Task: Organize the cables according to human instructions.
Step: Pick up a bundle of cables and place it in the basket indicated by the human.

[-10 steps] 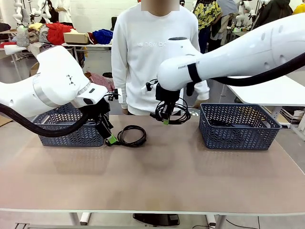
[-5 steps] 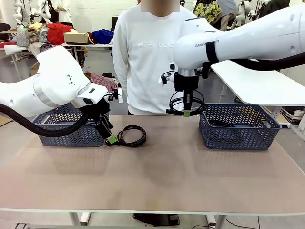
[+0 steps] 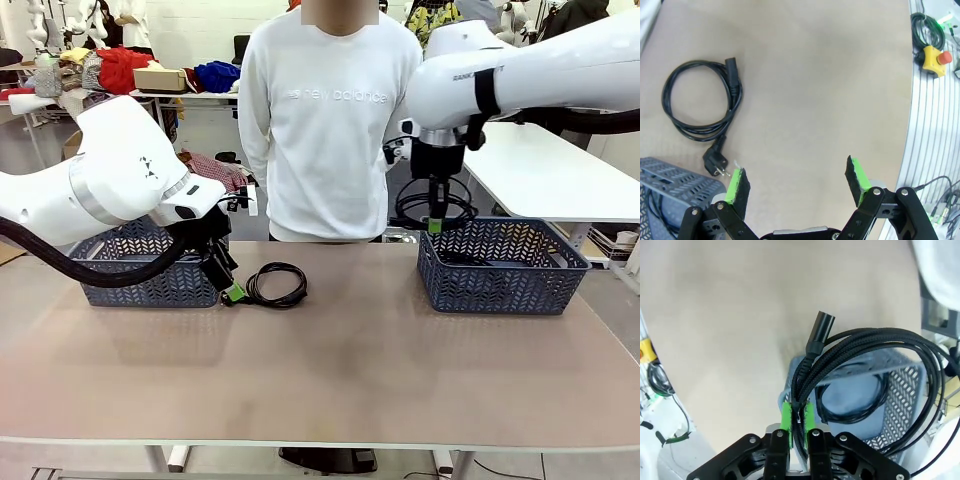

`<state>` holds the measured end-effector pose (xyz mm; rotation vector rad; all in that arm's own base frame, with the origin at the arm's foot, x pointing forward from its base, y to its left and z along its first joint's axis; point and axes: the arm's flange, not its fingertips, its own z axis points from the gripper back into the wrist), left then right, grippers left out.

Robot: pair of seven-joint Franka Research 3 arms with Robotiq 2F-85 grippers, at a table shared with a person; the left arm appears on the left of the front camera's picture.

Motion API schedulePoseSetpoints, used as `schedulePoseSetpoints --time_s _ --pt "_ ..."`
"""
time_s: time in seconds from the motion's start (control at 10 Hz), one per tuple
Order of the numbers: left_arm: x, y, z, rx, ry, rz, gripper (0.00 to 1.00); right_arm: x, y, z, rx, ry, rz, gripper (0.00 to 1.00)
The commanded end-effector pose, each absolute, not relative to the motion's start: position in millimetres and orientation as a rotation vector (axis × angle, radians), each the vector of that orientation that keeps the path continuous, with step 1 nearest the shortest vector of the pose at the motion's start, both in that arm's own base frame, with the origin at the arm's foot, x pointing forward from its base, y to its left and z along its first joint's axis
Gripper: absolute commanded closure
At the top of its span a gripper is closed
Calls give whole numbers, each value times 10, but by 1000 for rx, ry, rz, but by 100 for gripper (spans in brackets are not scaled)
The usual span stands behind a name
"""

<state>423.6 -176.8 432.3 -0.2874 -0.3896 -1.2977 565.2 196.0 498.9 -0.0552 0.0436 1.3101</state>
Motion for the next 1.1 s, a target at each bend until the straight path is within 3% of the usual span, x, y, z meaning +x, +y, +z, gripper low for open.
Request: schedulePoseSetpoints --time_s 0.0,1.0 --pt "4225 -1755 4331 -284 -391 -1295 0 5519 1686 4958 -28 -1 1300 100" --pt "4225 -1755 4331 -284 -391 -1295 0 5645 706 4607 -27 -55 1310 100"
